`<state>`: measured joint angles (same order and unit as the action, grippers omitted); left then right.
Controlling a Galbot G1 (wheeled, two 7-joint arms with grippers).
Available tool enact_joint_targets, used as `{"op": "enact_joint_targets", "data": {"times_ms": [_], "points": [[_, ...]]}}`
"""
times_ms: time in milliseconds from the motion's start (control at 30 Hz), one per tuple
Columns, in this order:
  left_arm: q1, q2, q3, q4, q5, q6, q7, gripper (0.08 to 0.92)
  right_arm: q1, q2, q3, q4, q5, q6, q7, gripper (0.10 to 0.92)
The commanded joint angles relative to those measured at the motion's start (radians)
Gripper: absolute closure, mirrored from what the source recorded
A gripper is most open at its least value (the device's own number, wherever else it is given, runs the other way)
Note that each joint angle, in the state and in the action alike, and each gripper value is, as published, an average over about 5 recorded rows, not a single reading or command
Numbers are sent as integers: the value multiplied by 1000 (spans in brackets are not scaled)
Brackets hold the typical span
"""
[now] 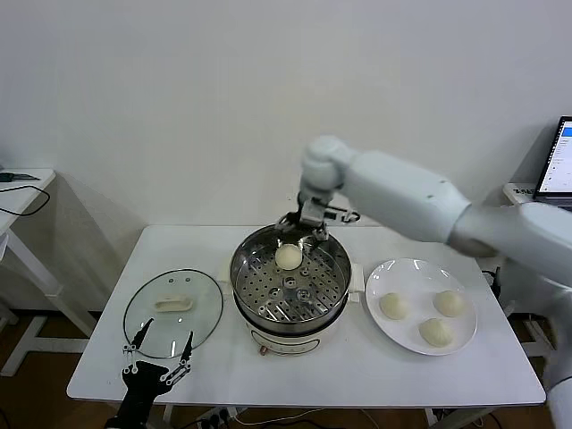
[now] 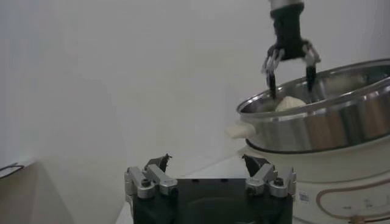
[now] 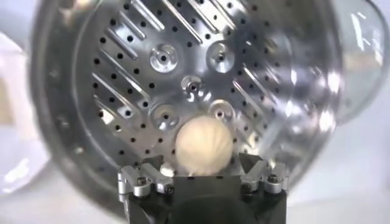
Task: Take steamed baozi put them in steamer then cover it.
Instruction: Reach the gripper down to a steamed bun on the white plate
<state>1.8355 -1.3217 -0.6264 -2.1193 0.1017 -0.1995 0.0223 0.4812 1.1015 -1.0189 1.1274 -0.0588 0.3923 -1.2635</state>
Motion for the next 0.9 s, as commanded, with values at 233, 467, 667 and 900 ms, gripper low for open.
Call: {"op": "enact_joint_targets", "data": {"times_ms": [233, 467, 667, 900], "points": [[-1, 4, 7, -4, 1, 2, -1, 177, 87, -350, -174, -34, 412, -466, -35, 203], [4, 2, 8, -2, 2, 3, -2, 177, -45, -369, -262, -42, 395, -493, 19, 203], [8, 0, 5, 5, 3, 1, -3, 177, -158, -343, -237, -63, 336, -499, 65, 203], [10, -1, 11, 6, 5, 4, -5, 177, -272, -314, -149, -117, 272, -496, 99, 203]]}}
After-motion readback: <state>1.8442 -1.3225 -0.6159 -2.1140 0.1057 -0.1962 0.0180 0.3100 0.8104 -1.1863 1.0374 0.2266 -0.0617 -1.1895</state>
